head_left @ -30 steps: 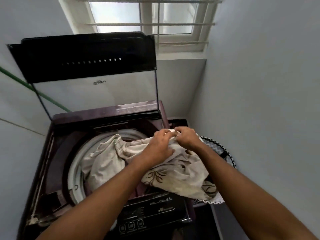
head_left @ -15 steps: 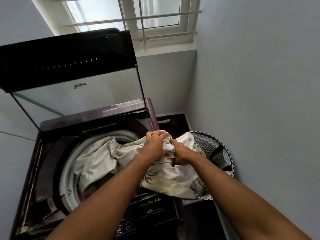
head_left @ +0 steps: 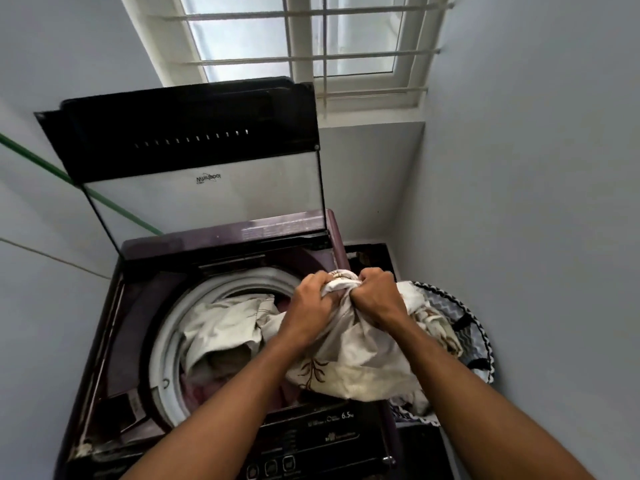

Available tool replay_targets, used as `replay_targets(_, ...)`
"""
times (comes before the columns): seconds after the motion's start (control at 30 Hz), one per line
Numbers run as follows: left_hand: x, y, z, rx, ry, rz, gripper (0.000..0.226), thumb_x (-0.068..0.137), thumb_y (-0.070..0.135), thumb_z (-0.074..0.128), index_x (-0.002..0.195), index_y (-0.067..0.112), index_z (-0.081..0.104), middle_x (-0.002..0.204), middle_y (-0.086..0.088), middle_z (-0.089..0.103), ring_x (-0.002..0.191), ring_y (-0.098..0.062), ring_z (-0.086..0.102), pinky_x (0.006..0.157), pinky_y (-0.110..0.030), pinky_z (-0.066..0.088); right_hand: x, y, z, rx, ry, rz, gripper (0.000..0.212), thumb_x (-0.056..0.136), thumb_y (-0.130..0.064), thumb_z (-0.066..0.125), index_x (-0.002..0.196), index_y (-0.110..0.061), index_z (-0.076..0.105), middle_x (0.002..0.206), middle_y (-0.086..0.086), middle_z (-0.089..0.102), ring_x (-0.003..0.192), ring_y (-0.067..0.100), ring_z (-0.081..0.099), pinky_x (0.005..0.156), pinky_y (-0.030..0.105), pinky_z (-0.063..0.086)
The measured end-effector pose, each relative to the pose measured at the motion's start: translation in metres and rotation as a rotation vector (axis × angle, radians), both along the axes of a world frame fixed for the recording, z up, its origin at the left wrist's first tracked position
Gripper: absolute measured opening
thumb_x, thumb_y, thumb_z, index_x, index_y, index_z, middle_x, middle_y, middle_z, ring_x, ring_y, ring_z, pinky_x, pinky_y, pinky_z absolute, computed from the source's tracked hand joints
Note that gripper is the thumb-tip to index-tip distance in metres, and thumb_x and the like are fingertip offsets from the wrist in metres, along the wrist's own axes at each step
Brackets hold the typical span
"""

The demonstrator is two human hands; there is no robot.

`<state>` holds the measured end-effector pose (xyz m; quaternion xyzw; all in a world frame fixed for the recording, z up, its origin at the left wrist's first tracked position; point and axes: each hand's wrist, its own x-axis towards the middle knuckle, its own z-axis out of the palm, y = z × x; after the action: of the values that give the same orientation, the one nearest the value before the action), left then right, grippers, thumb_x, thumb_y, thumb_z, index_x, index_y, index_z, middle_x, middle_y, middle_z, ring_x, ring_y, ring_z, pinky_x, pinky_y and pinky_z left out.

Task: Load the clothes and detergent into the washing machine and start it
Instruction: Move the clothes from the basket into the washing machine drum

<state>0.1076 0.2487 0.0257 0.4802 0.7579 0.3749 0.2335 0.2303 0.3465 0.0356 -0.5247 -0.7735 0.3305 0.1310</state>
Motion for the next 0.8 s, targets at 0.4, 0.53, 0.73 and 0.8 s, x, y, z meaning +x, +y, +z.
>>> replay_targets(0.4, -0.106, -0.070, 0.040, 0.212, -0.033, 0.326, 0.005, 0.089, 0.020, 0.067, 0.090, 0.020, 0.062, 0.086, 0.004, 0.066, 0.076, -0.011, 0.059, 0.066, -0.022, 0.042, -0.141, -0.063, 0.037, -0.066, 0.262, 0.014, 0.008, 0.074, -0.012, 0.062, 0.067, -0.008, 0.062, 0.068, 0.008, 0.065, 0.068, 0.024, 0.058, 0.061, 0.033, 0.040)
replay_targets(0.53, -0.128, -0.102, 0.012, 0.112, -0.041, 0.400, 0.006, 0.087, 0.021, 0.070, 0.091, 0.021, 0.065, 0.083, 0.005, 0.068, 0.076, -0.012, 0.062, 0.064, -0.022, 0.040, -0.164, -0.091, 0.005, -0.121, 0.215, 0.051, 0.007, 0.073, -0.009, 0.062, 0.070, -0.009, 0.057, 0.068, 0.003, 0.058, 0.067, 0.021, 0.051, 0.059, 0.026, 0.030)
replay_targets(0.73, -0.148, -0.130, -0.043, -0.363, 0.282, 0.178, 0.022, 0.090, 0.032, 0.059, 0.107, 0.026, 0.073, 0.108, -0.002, 0.062, 0.107, -0.025, 0.054, 0.089, -0.037, 0.047, -0.164, -0.116, -0.045, -0.292, 0.031, 0.164, 0.015, 0.073, -0.005, 0.065, 0.083, -0.012, 0.056, 0.077, 0.004, 0.058, 0.079, 0.019, 0.056, 0.064, 0.023, 0.035)
replay_targets(0.8, -0.145, -0.131, -0.048, -0.544, 0.332, 0.026, 0.034, 0.089, 0.034, 0.057, 0.121, 0.030, 0.066, 0.117, -0.002, 0.055, 0.114, -0.026, 0.049, 0.094, -0.037, 0.046, -0.157, -0.118, -0.057, -0.346, -0.056, 0.216, 0.017, 0.077, -0.005, 0.062, 0.093, -0.010, 0.059, 0.090, 0.011, 0.064, 0.092, 0.023, 0.062, 0.070, 0.023, 0.039)
